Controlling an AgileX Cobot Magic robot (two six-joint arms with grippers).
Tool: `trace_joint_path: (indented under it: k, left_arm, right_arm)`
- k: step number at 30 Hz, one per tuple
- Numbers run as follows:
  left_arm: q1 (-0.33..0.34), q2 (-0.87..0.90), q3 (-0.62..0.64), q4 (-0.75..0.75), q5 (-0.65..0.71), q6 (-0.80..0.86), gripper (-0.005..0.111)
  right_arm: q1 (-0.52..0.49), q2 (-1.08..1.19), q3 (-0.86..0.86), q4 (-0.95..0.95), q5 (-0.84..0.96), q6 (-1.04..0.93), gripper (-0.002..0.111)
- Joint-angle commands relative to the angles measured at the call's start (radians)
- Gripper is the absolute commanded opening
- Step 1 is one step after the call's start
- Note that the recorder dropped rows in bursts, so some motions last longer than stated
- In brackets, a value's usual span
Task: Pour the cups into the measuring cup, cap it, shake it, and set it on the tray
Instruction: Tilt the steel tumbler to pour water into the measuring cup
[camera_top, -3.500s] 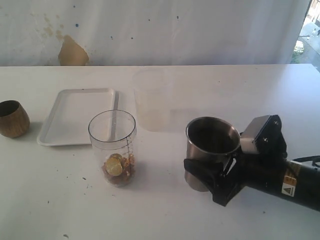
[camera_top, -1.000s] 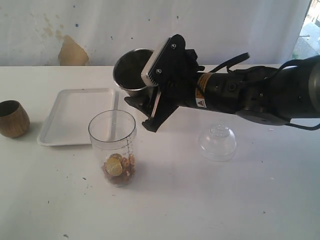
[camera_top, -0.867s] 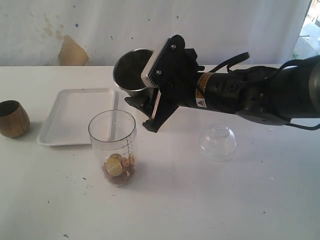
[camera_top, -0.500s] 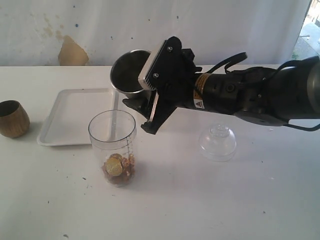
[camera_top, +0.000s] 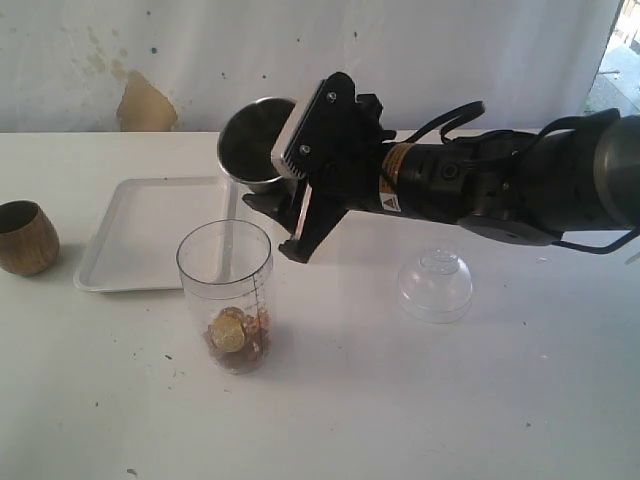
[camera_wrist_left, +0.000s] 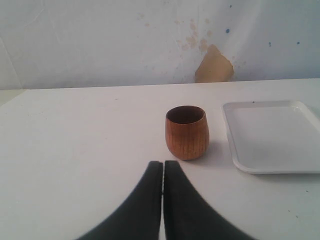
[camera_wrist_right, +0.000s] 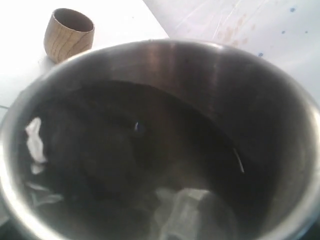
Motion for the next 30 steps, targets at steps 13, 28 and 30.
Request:
trace_joint_path:
  k: [13,28,30]
  left_arm:
    - [0.000,-0.005,0.004,-0.002,0.000,0.002,0.001]
    - [0.000,-0.005,0.004,-0.002,0.000,0.002,0.001]
    - [0.000,-0.005,0.004,-0.002,0.000,0.002,0.001]
  right_arm:
    - [0.002,-0.010,-0.013,0.027,-0.055,-0.166,0.000]
    - [0.002,-0.010,-0.013,0.023,-0.070,-0.312,0.000]
    - [0.002,-0.010,-0.013,0.023,-0.070,-0.316,0.000]
